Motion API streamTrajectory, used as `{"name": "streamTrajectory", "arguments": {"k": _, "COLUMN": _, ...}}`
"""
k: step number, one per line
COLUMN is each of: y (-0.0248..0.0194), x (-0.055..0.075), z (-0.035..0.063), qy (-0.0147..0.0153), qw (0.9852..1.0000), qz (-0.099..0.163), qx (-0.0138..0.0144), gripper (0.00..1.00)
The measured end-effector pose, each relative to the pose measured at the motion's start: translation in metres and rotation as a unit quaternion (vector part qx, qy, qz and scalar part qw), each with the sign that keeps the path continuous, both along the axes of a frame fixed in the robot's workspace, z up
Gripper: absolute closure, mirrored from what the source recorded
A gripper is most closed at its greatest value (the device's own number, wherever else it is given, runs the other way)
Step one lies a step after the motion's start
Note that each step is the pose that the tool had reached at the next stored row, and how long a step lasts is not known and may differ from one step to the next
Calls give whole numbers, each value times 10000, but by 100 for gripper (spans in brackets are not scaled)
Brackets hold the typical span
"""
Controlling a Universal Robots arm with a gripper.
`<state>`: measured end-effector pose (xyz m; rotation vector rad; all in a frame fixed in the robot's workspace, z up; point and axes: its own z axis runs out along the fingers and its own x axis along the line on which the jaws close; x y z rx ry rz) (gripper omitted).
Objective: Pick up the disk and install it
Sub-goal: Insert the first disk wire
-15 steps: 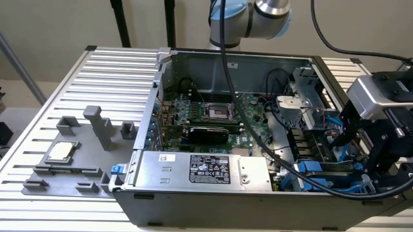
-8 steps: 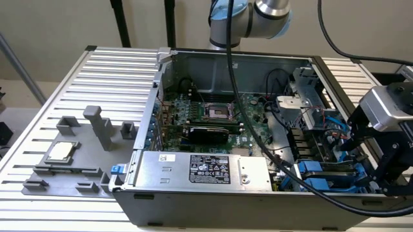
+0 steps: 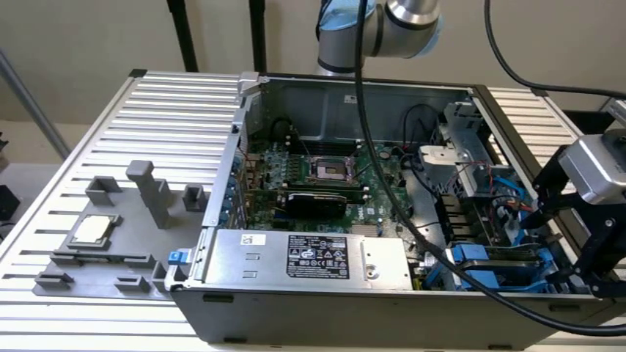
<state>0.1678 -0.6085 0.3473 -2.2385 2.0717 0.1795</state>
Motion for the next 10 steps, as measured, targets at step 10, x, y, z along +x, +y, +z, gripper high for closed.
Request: {"name": "streamTrajectory", "arguments": {"k": 10, "y": -5, "x": 54, "z": 19, "qy": 0, "qw": 9995, "qz": 319, "qx": 61, "gripper": 42}}
